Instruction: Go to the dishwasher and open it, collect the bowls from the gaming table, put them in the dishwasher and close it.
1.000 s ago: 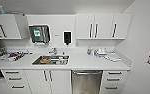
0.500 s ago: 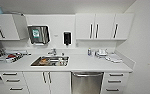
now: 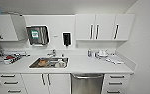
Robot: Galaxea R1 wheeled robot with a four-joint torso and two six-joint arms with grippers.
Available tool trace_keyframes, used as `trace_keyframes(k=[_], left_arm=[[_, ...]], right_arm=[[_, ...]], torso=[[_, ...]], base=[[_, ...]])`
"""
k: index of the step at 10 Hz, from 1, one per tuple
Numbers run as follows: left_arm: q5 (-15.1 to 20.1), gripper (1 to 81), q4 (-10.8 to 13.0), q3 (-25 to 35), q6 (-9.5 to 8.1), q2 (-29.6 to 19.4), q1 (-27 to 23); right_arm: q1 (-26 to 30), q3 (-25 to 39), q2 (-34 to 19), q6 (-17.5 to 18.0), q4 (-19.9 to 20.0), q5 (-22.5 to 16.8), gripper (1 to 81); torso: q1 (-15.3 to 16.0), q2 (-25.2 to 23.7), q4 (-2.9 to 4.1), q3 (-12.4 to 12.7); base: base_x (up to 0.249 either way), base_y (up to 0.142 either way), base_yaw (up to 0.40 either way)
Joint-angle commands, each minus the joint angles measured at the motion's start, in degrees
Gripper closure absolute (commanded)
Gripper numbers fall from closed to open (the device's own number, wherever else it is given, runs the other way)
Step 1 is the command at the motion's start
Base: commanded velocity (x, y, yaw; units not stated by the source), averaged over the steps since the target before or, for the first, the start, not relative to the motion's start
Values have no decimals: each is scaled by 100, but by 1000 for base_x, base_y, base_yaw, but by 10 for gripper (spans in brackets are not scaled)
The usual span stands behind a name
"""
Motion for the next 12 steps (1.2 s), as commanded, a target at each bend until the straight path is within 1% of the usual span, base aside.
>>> trace_keyframes(k=[1,8,12], left_arm=[[255,10,82,65,22,-101,-221],[247,10,82,65,22,-110,-221],[247,10,82,65,22,-119,-221]], right_arm=[[244,66,-106,-24,-56,-315,10],[253,66,-114,-24,-39,-315,10],[262,57,-114,-24,-39,-315,10]], torso=[[3,0,0,0],[3,0,0,0],[3,0,0,0]], base=[[83,0,0],[83,0,0],[83,71,0]])
